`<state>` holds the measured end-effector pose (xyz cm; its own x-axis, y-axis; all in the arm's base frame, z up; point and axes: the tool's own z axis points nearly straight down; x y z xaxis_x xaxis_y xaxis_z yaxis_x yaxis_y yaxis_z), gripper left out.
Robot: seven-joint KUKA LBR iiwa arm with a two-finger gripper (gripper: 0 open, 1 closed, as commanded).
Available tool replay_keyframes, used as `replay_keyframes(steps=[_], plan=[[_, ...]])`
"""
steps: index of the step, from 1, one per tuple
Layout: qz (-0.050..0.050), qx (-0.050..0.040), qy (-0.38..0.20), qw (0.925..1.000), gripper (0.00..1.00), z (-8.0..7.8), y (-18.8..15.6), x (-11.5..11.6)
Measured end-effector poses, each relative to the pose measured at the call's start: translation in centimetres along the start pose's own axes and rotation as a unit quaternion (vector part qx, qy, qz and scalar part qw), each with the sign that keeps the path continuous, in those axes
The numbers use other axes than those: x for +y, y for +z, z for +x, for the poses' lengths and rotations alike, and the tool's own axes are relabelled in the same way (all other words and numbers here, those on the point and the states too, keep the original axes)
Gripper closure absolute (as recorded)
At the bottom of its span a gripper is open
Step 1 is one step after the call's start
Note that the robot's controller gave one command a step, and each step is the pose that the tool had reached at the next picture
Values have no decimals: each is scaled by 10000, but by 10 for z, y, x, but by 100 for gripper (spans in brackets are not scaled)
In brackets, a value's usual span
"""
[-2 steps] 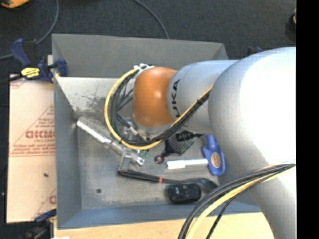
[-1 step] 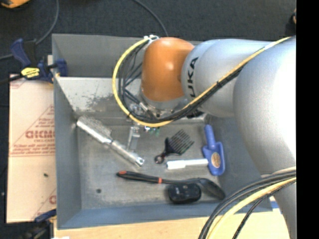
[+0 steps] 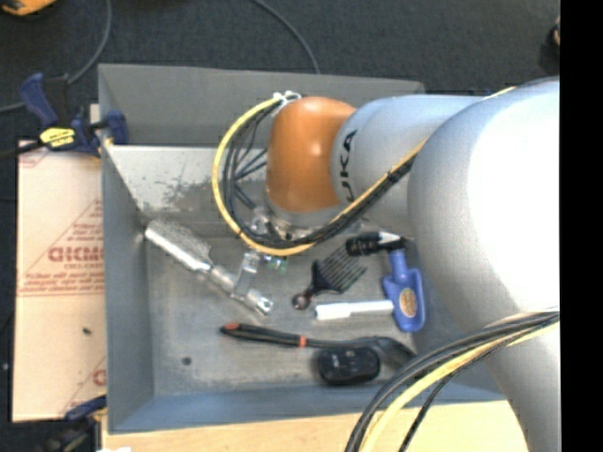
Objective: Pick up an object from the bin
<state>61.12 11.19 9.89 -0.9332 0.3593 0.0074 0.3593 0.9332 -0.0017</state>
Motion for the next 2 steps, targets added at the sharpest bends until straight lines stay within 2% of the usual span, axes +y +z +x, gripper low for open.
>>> replay_keyframes(steps=[1,2], plan=[[-45,-91,-251,9996,0,2,28,77],[-12,-15,936,9956,100,5,29,73]])
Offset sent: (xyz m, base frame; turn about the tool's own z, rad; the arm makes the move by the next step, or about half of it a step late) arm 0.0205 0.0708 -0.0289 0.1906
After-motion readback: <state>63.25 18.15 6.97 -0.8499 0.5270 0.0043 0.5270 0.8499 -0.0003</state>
